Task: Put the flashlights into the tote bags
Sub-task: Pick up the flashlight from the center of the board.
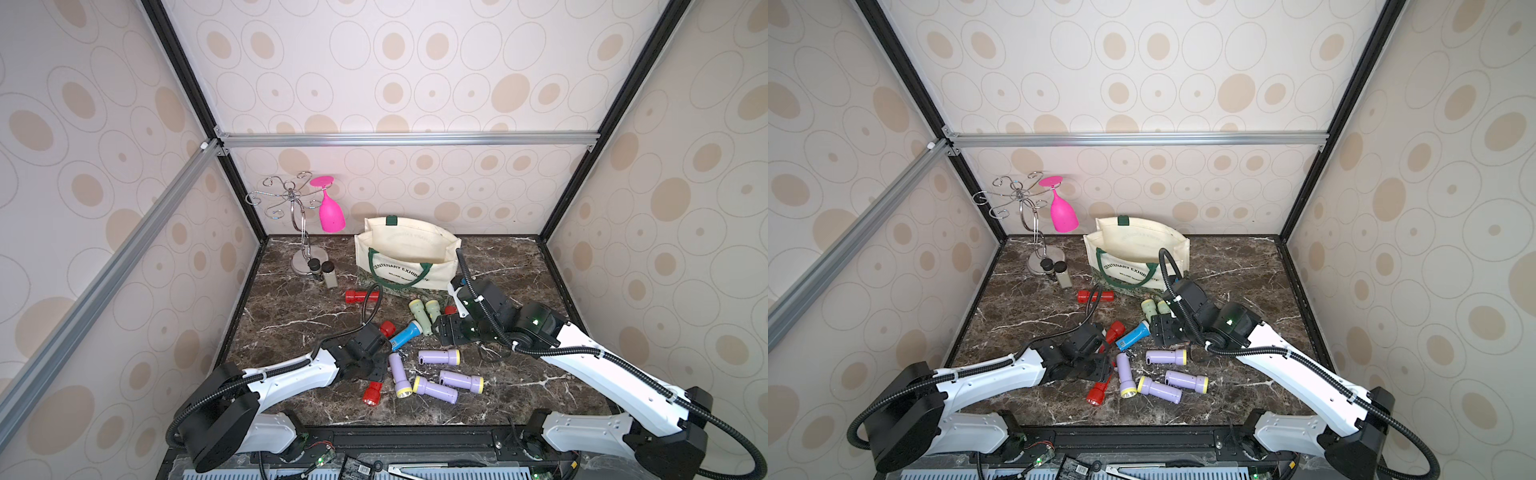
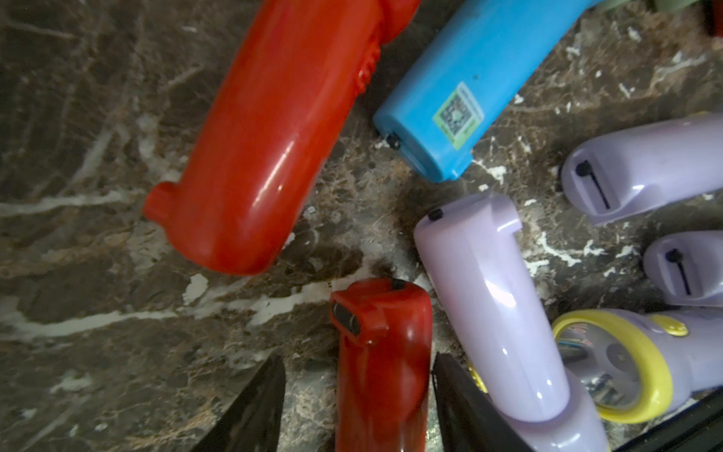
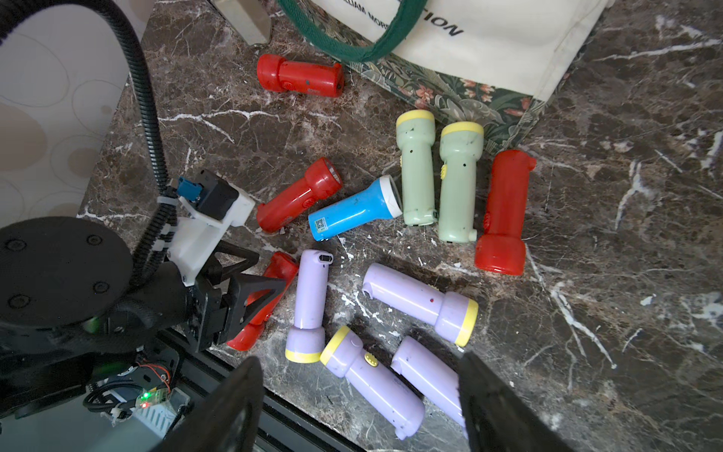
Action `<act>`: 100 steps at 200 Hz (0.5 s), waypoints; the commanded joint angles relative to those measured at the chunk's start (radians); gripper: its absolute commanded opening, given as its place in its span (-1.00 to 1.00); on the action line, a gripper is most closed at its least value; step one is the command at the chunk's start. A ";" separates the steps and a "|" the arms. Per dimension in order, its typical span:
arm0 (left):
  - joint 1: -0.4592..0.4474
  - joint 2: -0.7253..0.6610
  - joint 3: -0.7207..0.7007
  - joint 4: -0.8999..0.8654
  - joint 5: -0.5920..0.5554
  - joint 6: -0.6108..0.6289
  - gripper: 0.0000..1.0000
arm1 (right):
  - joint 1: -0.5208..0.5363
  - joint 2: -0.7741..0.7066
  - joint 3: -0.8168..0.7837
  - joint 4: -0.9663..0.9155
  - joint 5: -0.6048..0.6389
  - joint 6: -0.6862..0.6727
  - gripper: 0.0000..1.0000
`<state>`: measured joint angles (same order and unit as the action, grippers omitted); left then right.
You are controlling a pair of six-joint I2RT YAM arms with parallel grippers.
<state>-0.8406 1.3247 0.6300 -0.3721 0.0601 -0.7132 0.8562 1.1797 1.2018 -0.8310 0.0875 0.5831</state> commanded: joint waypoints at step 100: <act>-0.052 0.081 -0.021 0.075 -0.068 -0.075 -0.36 | 0.040 -0.034 -0.055 0.037 0.029 0.015 0.60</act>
<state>-0.8803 1.4044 0.6281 -0.2962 0.0196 -0.7475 0.8906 1.1873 1.1595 -0.7845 0.0879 0.6048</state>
